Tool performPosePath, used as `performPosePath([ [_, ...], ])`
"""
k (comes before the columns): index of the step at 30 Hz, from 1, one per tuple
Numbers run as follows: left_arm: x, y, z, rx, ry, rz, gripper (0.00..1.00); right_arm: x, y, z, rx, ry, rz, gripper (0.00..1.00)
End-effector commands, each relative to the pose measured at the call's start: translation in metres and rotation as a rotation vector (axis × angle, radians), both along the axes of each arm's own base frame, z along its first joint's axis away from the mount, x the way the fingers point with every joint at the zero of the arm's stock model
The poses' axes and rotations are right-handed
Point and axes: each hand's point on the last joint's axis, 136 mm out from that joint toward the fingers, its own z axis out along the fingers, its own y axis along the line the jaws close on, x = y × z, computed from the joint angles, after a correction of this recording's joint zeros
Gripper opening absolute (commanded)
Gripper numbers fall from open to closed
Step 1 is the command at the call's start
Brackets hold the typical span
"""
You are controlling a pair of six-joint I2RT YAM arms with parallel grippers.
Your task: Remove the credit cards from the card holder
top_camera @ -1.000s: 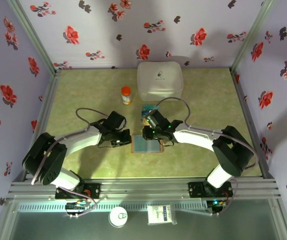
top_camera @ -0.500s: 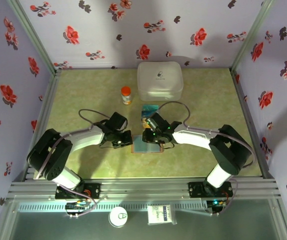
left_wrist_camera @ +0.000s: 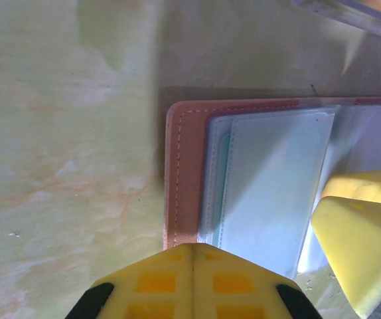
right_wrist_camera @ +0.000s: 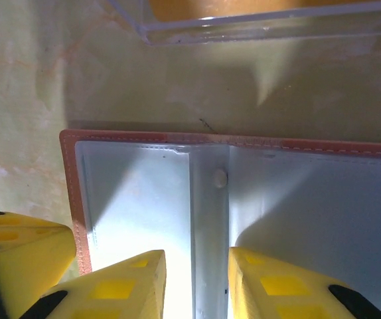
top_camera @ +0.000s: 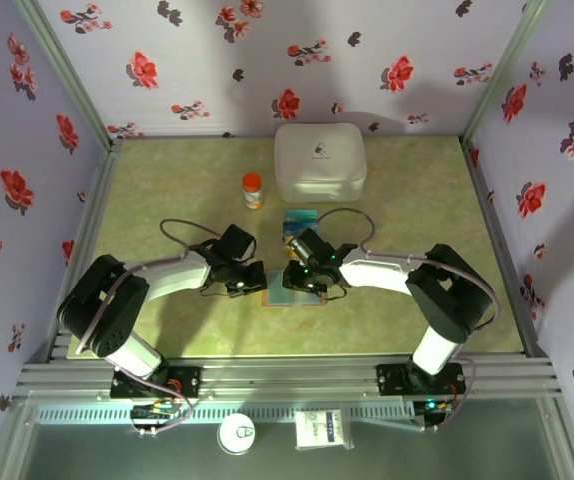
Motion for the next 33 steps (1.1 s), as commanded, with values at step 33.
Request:
performPosePath([
  [33,-0.003,0.029,-0.016,0.106,0.064,-0.008,0.00,-0.003,0.038,0.000,0.100,0.106,0.054,0.25],
])
